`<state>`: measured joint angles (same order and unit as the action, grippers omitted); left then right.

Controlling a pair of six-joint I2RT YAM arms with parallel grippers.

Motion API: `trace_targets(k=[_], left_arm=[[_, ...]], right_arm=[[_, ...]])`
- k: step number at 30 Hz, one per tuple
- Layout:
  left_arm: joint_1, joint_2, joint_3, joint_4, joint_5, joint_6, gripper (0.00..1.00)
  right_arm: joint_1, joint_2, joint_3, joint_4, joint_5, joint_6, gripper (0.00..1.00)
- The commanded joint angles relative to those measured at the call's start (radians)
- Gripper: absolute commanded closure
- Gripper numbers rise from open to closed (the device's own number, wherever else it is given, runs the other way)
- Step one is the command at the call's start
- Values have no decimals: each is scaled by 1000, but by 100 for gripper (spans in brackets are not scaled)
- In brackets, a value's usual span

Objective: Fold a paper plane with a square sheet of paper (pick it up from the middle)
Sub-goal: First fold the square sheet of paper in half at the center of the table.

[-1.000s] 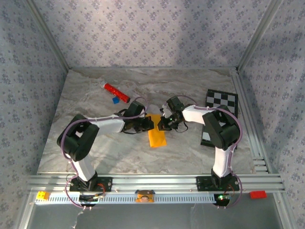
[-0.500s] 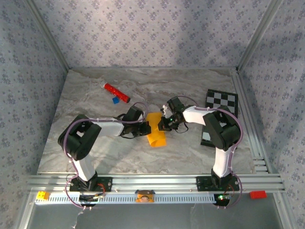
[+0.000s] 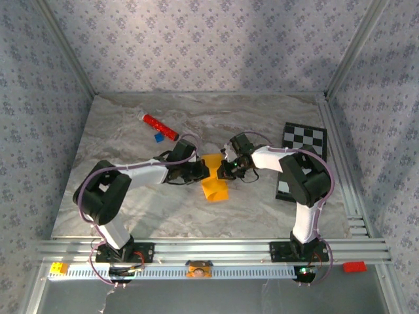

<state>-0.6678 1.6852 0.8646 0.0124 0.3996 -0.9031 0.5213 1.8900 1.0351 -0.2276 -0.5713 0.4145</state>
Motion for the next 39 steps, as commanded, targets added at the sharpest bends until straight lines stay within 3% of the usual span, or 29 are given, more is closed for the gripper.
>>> trace_targets(k=[1,10,17,23,39], left_arm=[[-6,27,-42,36,33,-29,100],[-6,63,-168,127,19,-2,100],[-10,-24,-120,34,-4,34,99],[-43,-74,-81,53,5,7,97],[-58,29,-173,68,-26,31,97]], right_arm=[[2,36,-55,-99,126,10,100],[2,34,-68,-94,128,15,100],[0,31,-70,-93,130,18,100],[-2,26,-70,-94,130,18,100],[-3,27,-78,-88,131,20,100]])
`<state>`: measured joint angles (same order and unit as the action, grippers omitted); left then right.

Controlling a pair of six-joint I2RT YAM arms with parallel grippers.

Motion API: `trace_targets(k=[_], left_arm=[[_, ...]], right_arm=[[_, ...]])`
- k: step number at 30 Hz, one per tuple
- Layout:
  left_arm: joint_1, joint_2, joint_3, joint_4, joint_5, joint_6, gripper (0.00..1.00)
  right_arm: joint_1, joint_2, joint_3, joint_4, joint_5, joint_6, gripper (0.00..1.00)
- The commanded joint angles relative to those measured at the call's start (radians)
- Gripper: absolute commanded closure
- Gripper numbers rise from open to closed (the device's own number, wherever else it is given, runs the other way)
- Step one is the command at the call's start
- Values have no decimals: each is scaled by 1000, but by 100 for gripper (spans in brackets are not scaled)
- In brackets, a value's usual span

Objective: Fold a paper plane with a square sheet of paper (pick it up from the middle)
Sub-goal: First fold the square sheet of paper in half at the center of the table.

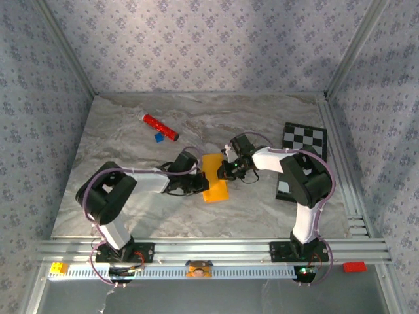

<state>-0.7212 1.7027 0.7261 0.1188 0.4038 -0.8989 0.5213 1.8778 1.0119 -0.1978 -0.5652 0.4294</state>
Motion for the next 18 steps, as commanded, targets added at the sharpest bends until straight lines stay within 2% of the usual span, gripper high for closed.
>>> trace_targets(k=[1,10,14,18], left_arm=[[-7,7,-46,-43,-39,31,97],[-23,-97,-24,-75,-39,45,94],[-34,-118,-9,-9,-13,9,93],[-38,-73,-23,86,27,-30,93]], right_arm=[[-3,40,-55,-118,124,5,100],[-4,39,-54,-119,126,6,100],[-2,40,-54,-118,126,6,100],[-1,37,-56,-116,126,9,100]])
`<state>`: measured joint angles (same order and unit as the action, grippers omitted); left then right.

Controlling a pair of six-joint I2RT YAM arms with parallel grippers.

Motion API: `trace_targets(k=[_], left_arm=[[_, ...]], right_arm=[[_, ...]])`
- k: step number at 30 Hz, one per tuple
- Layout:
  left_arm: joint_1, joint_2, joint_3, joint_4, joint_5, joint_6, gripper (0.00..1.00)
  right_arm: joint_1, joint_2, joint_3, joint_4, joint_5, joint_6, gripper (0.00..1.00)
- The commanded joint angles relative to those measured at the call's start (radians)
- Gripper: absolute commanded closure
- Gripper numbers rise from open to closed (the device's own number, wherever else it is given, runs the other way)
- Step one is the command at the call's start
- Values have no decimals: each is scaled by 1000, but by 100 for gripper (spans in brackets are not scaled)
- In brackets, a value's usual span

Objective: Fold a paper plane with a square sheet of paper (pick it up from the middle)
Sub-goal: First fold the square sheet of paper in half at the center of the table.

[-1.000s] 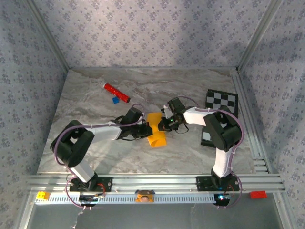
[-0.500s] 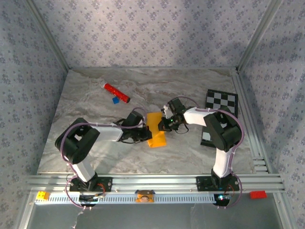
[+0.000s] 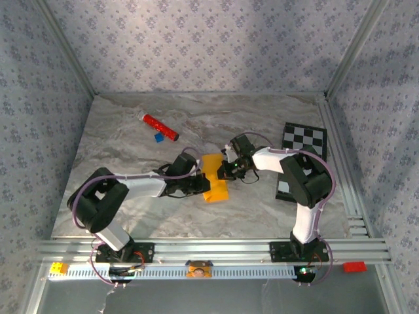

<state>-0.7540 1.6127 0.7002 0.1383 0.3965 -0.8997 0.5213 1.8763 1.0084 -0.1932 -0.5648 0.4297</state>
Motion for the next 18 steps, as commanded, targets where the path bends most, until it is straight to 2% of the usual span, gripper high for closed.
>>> trace_targets(k=[1,10,18], left_arm=[[-7,32,1,66,35,-31,93],[-10,72,-98,62,6,-17,94],[-29,-22,-109,-17,-8,35,93]], right_arm=[[-2,38,-52,-123,127,8,100],[-2,40,-59,-120,128,9,100],[-3,38,-62,-118,133,12,100]])
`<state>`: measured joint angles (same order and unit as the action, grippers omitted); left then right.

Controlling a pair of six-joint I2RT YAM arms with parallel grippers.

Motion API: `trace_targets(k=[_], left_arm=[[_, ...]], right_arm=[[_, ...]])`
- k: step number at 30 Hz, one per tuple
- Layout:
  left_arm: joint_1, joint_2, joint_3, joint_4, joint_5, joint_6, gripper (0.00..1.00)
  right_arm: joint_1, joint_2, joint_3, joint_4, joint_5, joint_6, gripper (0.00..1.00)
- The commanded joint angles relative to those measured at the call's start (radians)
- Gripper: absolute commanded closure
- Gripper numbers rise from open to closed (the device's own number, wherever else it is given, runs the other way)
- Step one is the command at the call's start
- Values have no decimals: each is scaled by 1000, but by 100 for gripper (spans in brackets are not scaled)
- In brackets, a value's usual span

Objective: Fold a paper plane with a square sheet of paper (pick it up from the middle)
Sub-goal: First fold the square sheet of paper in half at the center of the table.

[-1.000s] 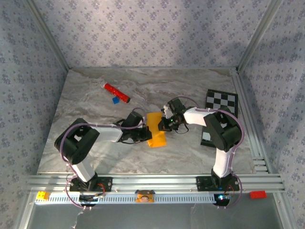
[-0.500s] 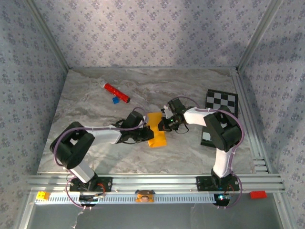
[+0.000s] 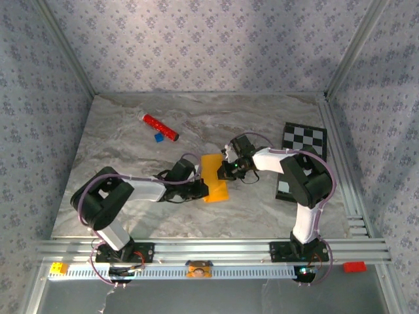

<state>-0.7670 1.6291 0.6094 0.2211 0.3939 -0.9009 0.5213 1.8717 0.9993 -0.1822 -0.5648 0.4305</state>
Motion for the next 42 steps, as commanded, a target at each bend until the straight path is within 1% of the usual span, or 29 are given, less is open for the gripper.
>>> trace_targets(k=[1,5,9,14,19,21,24,29,37,42], left_arm=[[-18,-52,-11,-98,-2,34,92],[-38,-93,23,-97,-14,21,92],[-39,-108,32,-49,-43,-11,91],[-40,-49,43,-16,-19,-25,92],[-40,2,3,26,9,-30,92],[-43,9,-8,-6,18,-14,92],[-48,-4,-39,-94,-10,18,92],[-52,-52,-87,-127,-18,34,92],[-69,-86,-90,-179,-27,59,91],[-69,-145,-102,-195,-26,60,91]], right_arm=[[-3,43,-52,-130,133,11,100],[-3,40,-52,-132,133,10,100],[-3,38,-53,-134,134,10,100],[-3,40,-54,-132,134,11,100],[-3,41,-56,-128,134,11,100],[-3,43,-58,-130,134,11,100],[-4,40,-64,-128,137,10,100],[-8,40,-72,-123,137,11,100],[-9,40,-75,-120,138,10,100],[-10,43,-74,-120,134,4,100]])
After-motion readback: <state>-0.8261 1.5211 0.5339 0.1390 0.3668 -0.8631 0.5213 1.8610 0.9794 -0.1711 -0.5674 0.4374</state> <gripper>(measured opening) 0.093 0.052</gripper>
